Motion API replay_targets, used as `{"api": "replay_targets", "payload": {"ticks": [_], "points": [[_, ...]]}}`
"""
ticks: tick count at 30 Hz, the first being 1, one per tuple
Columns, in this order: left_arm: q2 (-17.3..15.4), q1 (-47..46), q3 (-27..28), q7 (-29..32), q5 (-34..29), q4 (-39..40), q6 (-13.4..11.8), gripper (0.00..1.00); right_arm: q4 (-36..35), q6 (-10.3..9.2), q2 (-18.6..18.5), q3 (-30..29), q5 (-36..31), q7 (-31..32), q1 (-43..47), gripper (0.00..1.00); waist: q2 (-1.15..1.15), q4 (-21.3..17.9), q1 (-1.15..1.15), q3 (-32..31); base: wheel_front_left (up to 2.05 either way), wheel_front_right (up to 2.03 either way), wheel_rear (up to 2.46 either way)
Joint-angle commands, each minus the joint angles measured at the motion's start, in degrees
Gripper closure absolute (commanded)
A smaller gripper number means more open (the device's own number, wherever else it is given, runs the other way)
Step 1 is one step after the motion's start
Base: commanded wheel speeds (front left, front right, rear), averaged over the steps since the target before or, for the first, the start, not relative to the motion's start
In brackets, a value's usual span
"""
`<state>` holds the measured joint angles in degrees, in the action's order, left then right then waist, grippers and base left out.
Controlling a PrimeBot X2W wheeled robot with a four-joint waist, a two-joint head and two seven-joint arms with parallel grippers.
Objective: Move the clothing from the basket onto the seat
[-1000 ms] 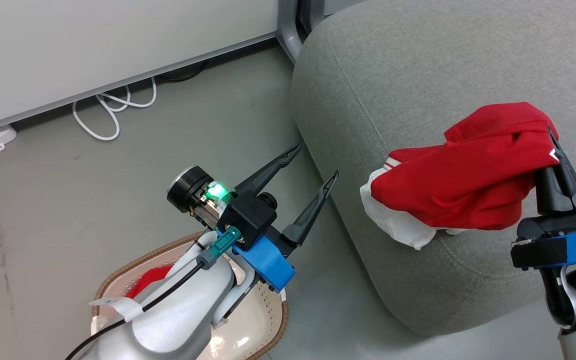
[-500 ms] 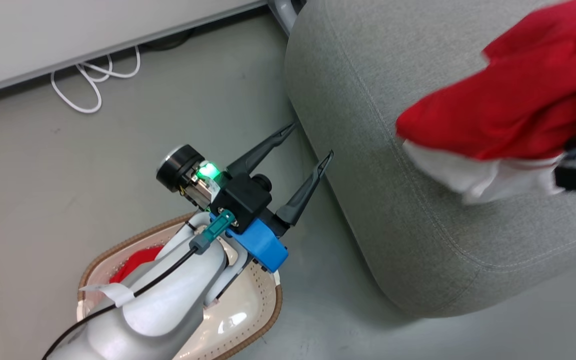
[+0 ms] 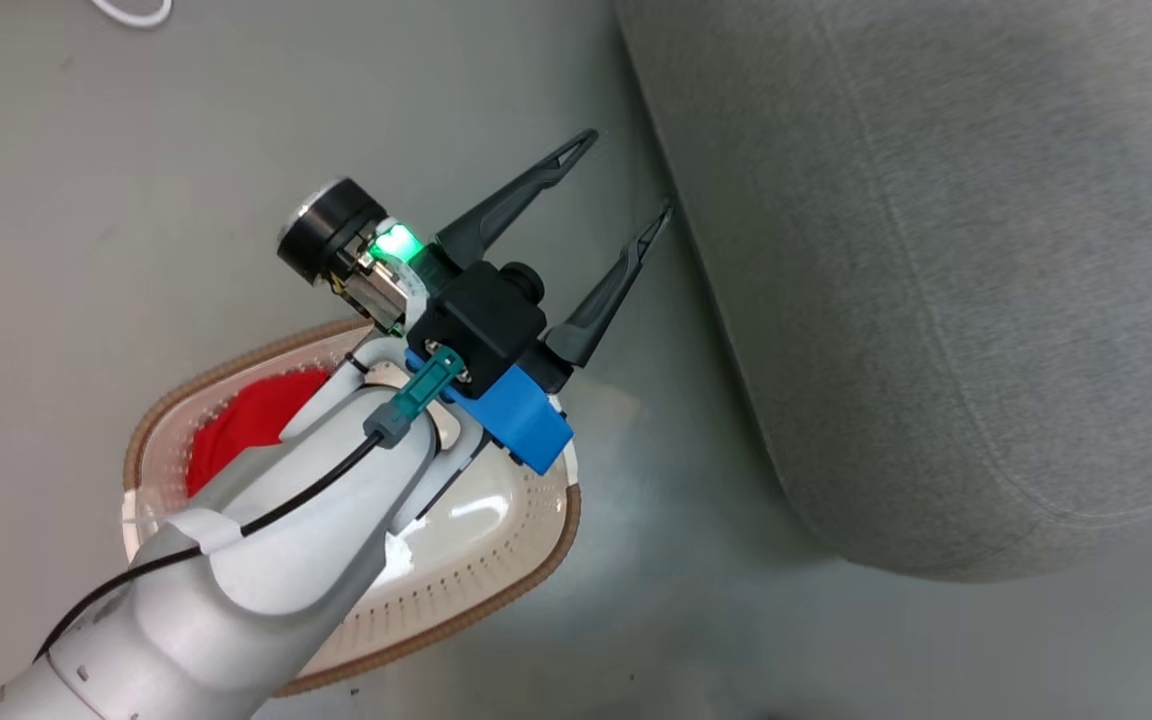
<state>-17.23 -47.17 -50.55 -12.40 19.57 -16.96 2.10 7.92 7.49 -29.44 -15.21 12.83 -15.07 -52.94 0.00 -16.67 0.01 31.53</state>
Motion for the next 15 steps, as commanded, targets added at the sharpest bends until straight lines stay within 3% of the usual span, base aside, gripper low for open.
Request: {"api": "replay_targets", "payload": {"ticks": [1, 8, 15], "points": [[-0.44, -1.39, 0.27, 0.11, -0.55, 0.5, -0.2, 0.0, 2.15, 0.01, -1.21, -0.99, 0.7, -0.15, -1.87, 1.0, 0.0, 1.82, -0.01, 4.13, 0.0, 0.0, 0.0], [-0.76, -2.68, 0.08, -0.02, -1.09, 1.05, -0.43, 0.0, 12.16, 0.01, -3.24, -1.19, 2.19, -0.11, -3.72, 1.0, 0.0, 3.09, -0.01, 7.44, 0.0, 0.0, 0.0], [-0.17, -3.46, -0.03, -0.54, -0.95, 1.0, -0.72, 0.0, 24.24, 0.01, -1.77, 0.25, 4.58, -0.11, -0.9, 1.0, 0.0, 4.71, -0.01, 8.35, 0.0, 0.0, 0.0]]}}
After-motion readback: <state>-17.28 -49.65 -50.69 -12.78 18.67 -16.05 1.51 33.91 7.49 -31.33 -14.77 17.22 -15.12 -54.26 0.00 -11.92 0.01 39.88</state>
